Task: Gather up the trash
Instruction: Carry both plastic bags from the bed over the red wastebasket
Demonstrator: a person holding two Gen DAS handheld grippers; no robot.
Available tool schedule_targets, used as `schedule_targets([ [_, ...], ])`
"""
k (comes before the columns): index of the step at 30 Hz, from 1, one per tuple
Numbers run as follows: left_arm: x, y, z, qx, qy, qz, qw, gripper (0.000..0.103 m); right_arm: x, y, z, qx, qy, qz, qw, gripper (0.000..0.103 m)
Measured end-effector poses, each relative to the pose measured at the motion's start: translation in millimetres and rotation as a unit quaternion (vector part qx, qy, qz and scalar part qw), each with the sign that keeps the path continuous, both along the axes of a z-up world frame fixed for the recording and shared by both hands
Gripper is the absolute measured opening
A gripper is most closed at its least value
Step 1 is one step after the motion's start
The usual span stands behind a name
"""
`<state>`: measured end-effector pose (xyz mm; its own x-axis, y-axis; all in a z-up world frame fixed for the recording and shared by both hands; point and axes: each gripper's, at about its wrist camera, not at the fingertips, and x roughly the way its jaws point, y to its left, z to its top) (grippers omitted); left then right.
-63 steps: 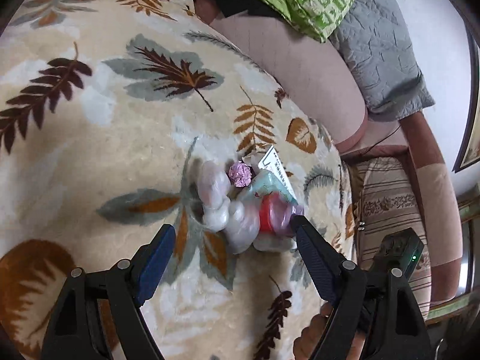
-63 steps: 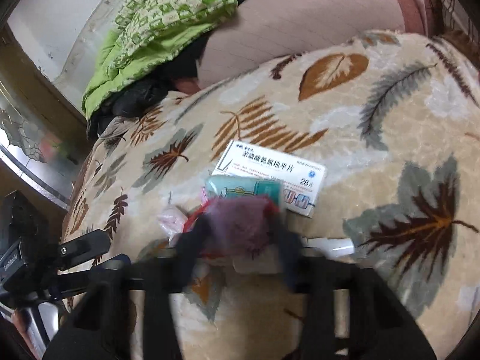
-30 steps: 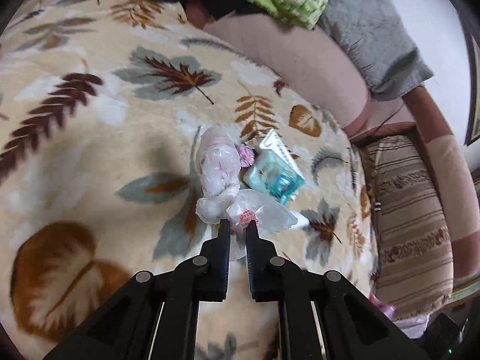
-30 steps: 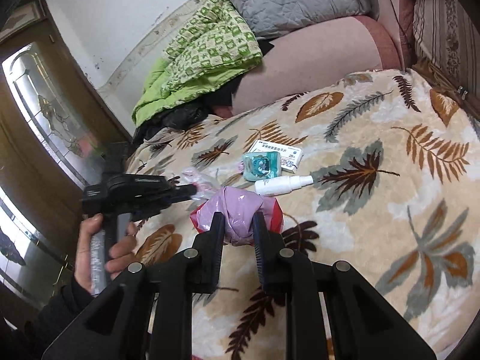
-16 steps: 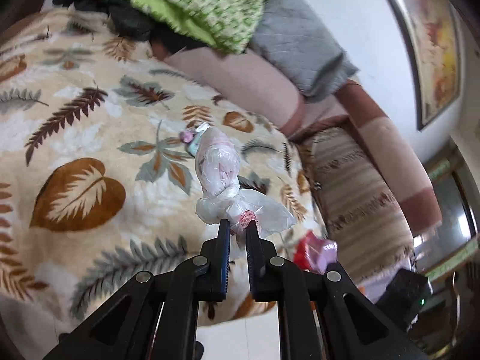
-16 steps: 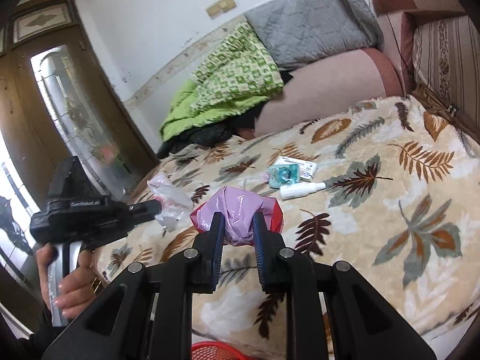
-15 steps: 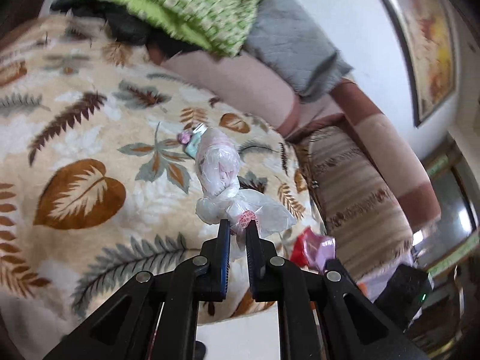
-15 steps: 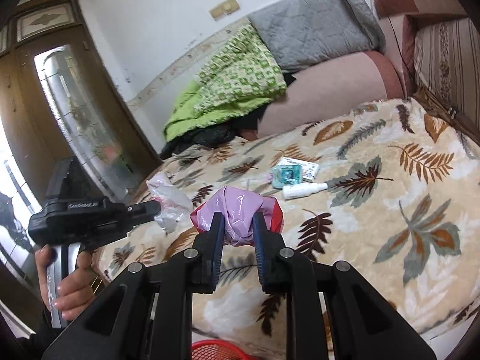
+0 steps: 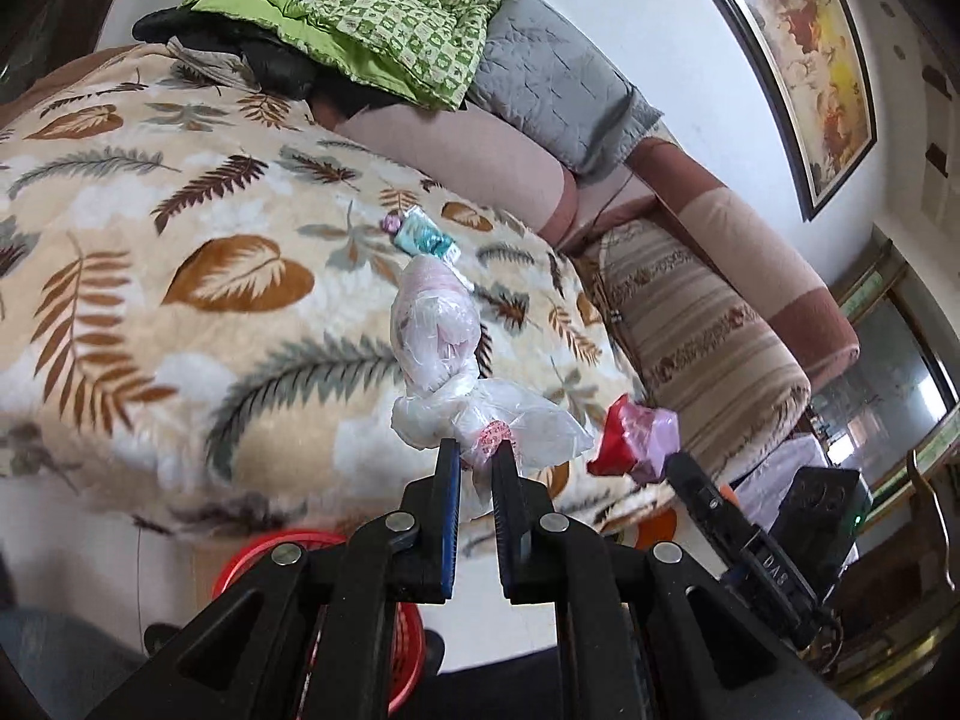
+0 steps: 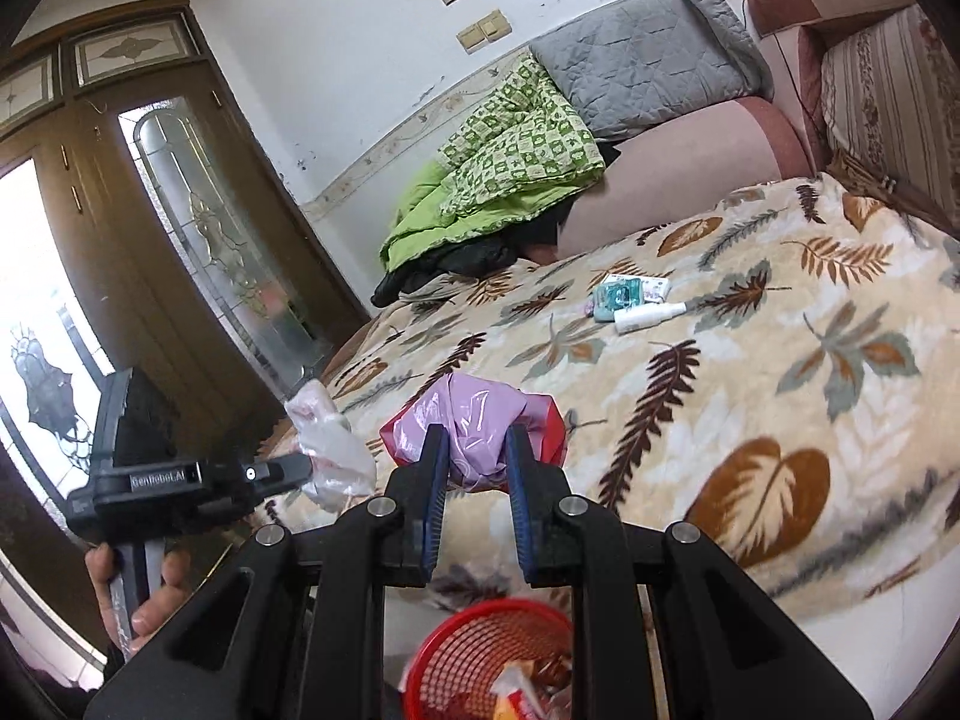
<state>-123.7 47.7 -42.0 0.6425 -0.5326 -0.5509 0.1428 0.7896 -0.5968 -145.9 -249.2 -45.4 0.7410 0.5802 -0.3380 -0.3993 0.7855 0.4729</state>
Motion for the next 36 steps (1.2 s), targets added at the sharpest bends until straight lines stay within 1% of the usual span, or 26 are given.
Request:
schedule_targets([
  [4, -30, 1, 0, 0.002, -0.01, -0.011, 0.9999, 0.008, -22, -2, 6, 0.005, -0.005, 0.003, 1.0, 0.019],
  [8, -50, 1, -8, 0.008, 0.003, -0.018, 0.9998, 0.008, -41, 2, 7, -0.002, -0.005, 0.009, 1.0, 0.019],
  [16, -65, 1, -15, 0.02, 0.018, -0.021, 0.9994, 0.008, -52, 15, -6, -0.022, 0.01, 0.021, 0.999, 0.019],
  [25, -77, -1, -17, 0.021, 0.03, -0.028, 0.9989, 0.008, -65, 26, -3, -0.041, 0.003, 0.029, 0.999, 0.019],
  [36, -88, -2, -17, 0.028, 0.036, -0.032, 0.9984, 0.008, -68, 30, 2, -0.045, -0.002, 0.034, 0.998, 0.019],
])
